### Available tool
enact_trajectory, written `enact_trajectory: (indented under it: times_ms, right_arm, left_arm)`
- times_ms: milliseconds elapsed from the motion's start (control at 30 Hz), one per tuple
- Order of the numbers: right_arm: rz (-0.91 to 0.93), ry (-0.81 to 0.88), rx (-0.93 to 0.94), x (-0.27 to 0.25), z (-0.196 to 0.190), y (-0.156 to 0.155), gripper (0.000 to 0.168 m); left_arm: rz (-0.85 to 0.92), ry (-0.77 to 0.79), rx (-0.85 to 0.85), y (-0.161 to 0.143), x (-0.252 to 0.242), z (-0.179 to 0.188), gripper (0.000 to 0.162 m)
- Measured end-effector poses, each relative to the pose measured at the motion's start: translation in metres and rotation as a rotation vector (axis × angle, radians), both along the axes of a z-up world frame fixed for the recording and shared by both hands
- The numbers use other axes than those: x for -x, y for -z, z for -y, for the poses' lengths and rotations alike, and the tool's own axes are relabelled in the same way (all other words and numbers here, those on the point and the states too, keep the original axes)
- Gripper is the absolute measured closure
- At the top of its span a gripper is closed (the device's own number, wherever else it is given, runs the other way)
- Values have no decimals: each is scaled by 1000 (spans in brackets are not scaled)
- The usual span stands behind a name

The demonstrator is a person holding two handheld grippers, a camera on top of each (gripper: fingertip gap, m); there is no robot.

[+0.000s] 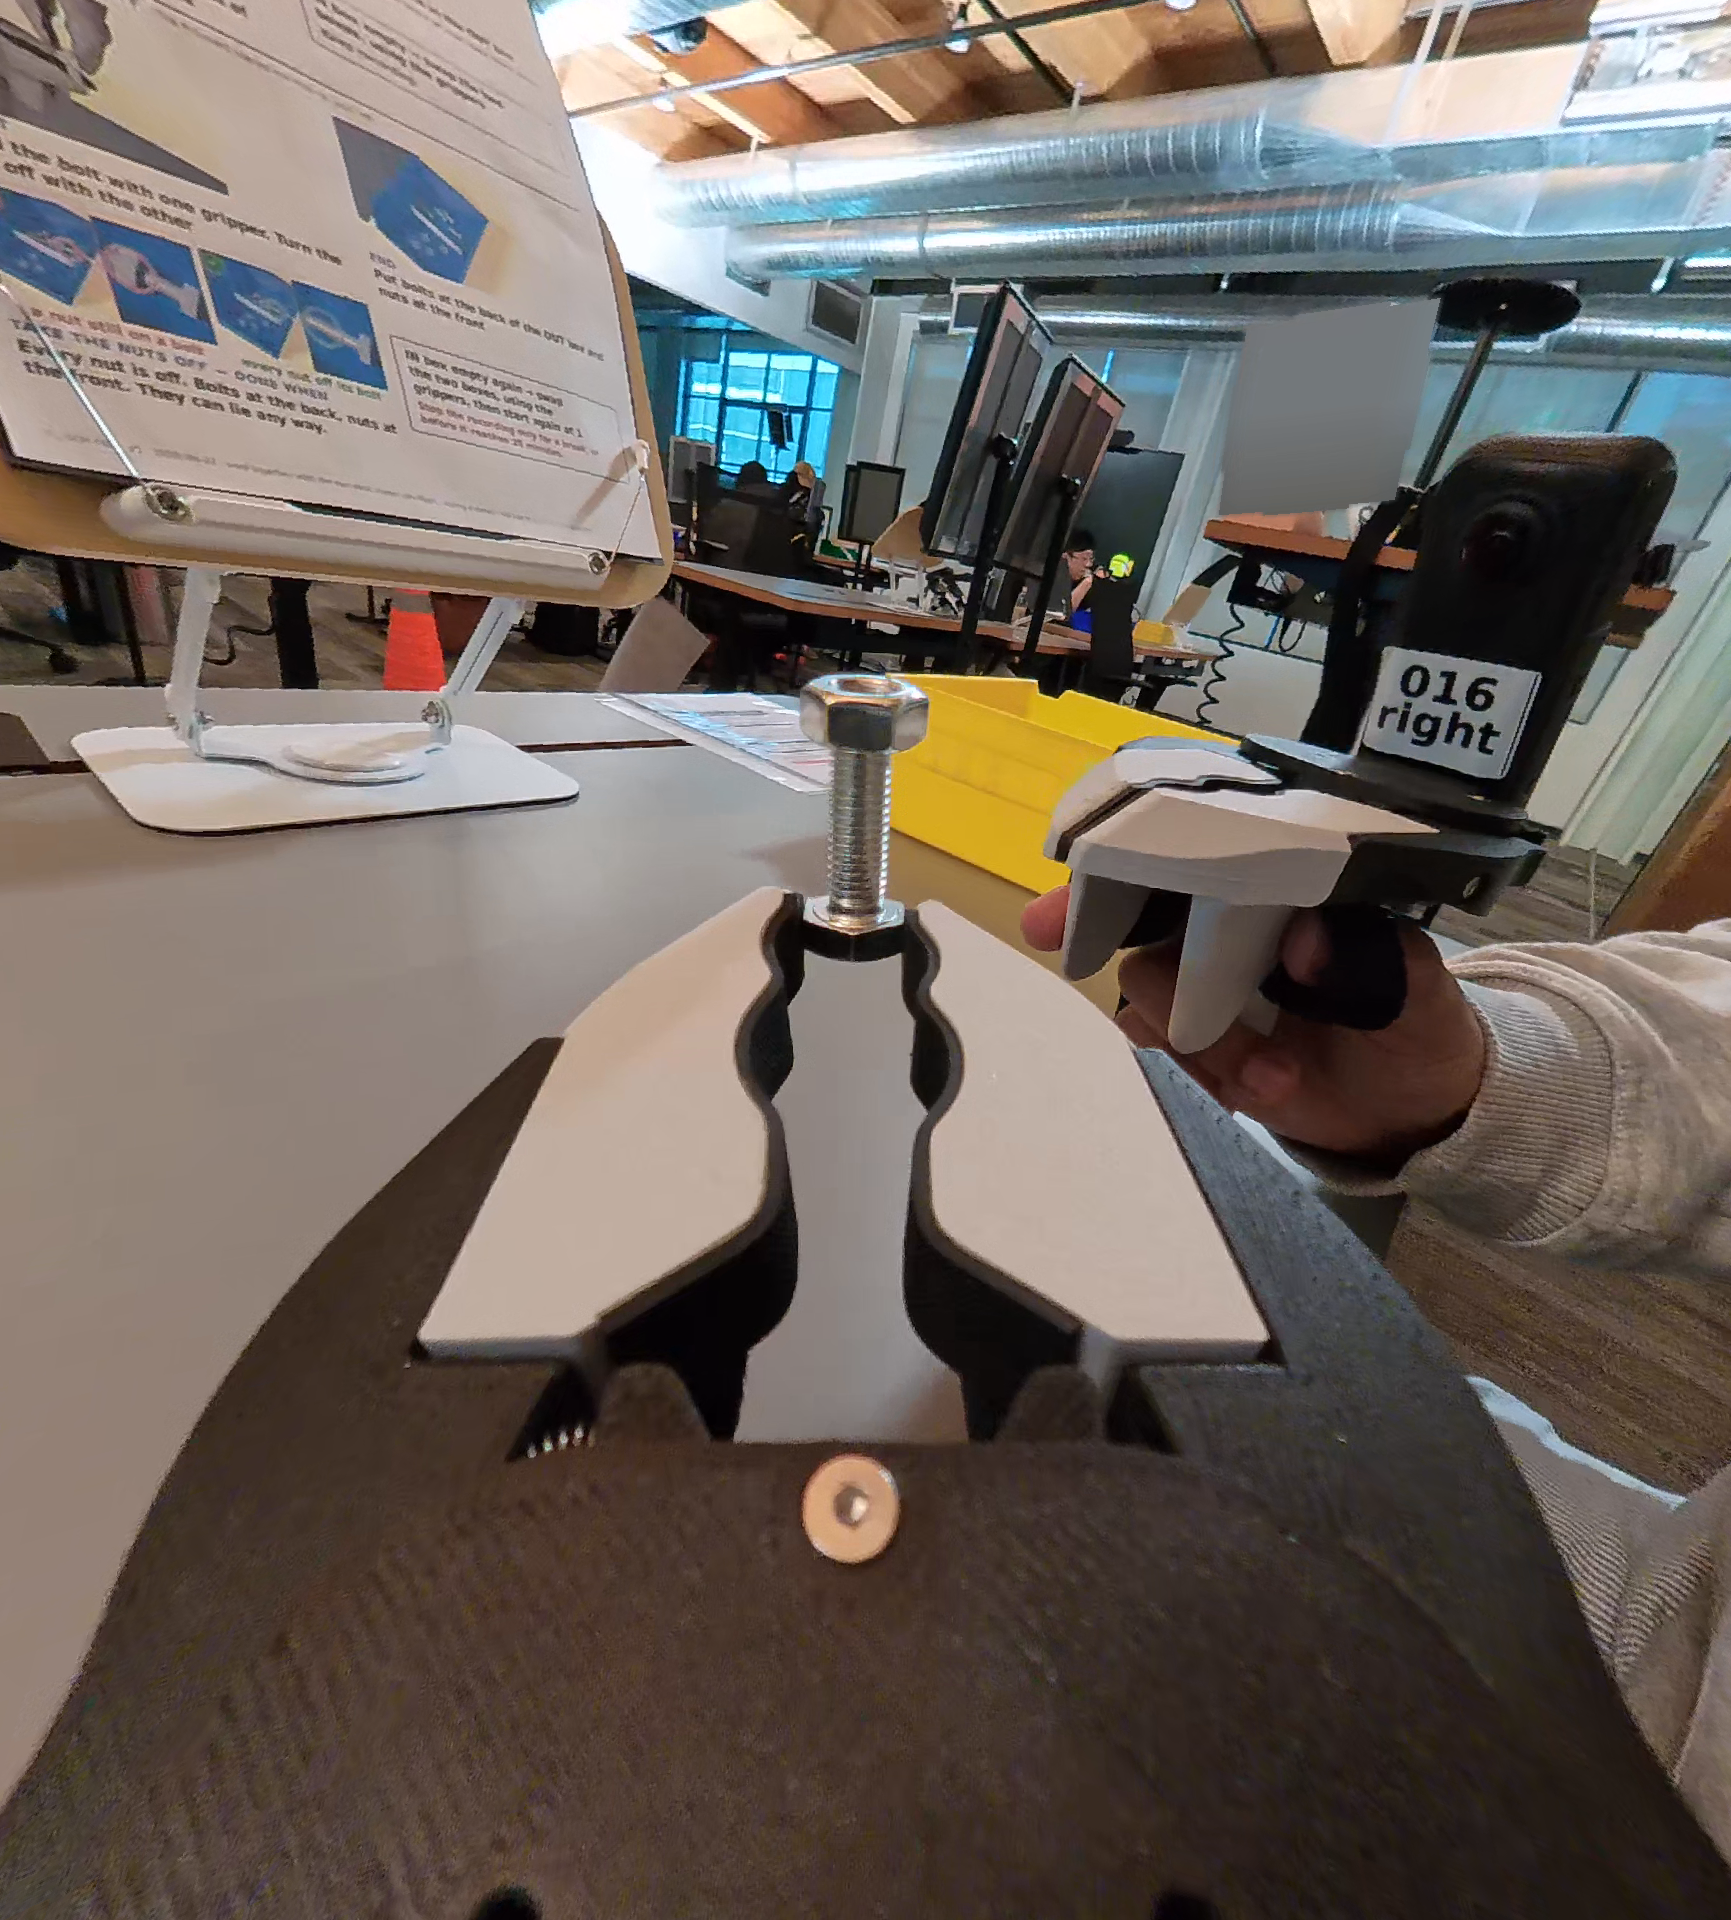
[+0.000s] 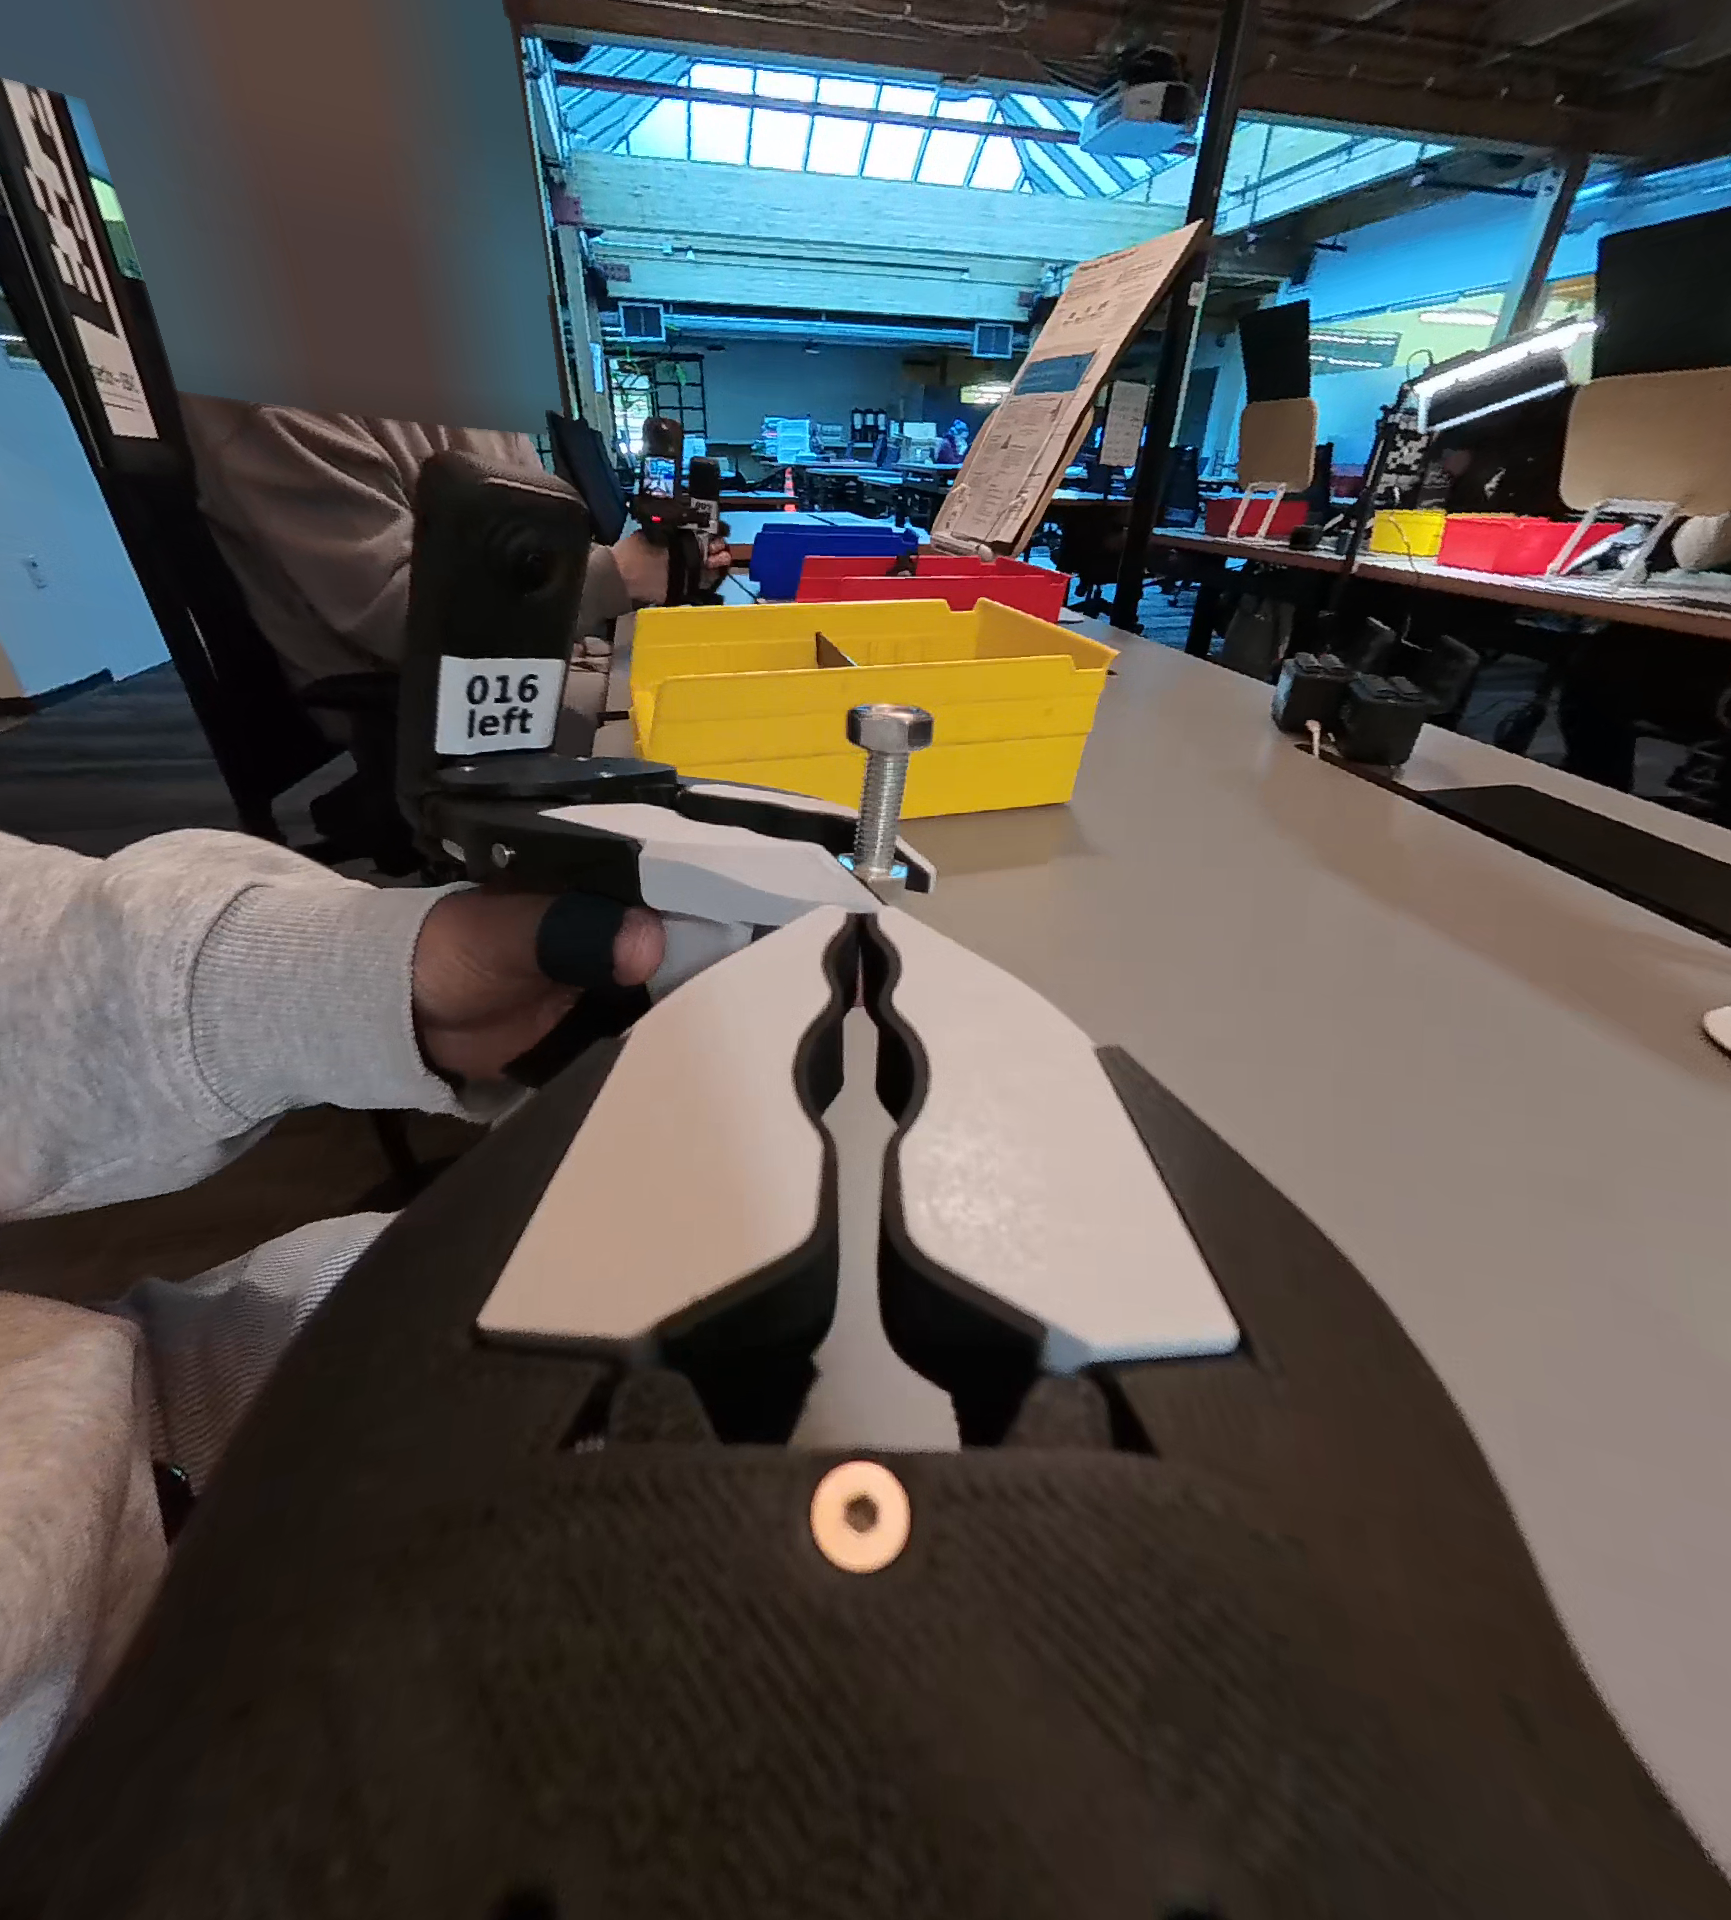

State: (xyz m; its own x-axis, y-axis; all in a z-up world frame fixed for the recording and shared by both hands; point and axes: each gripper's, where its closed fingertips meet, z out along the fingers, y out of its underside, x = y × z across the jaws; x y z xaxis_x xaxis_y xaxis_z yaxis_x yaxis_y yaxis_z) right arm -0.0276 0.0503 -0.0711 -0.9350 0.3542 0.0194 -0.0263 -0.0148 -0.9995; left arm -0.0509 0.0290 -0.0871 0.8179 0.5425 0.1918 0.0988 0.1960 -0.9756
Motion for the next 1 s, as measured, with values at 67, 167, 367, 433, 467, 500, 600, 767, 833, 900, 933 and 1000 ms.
enact_trajectory:
  times_ms: [67,167,367,433,467,500,600,767,833,900,933,1000]
  right_arm:
    - [0,17,4,1,-5,-1,168]
    - [-3,44,1,1,-13,0,168]
    - [21,90,26,4,-28,-2,168]
    - [27,105,35,6,-33,-3,168]
    - [31,111,38,6,-34,-3,168]
    - [36,115,42,7,-36,-3,168]
    - [51,122,58,7,-40,-5,168]
    - [114,132,136,11,-47,-11,167]
    - [166,120,215,12,-52,-19,163]
    - [176,145,266,14,-63,-26,162]
    - [159,161,288,14,-68,-30,162]
    - [133,166,303,11,-75,-35,162]
  left_arm:
    - [1,16,0,0,1,-5,144]
    - [-2,42,-4,-1,1,-14,144]
    - [-6,91,-8,-1,0,-29,144]
    - [-5,102,-10,-1,0,-33,144]
    - [-4,108,-10,-1,-1,-35,144]
    - [-4,115,-9,-1,-2,-37,144]
    - [-5,127,-5,-1,-3,-41,144]
    - [-8,137,1,0,-4,-45,144]
    - [-8,142,0,1,-6,-45,144]
    - [-4,149,-14,-1,-8,-47,144]
    - [1,155,-28,-3,-9,-48,144]
    - [10,168,-54,-6,-10,-52,144]
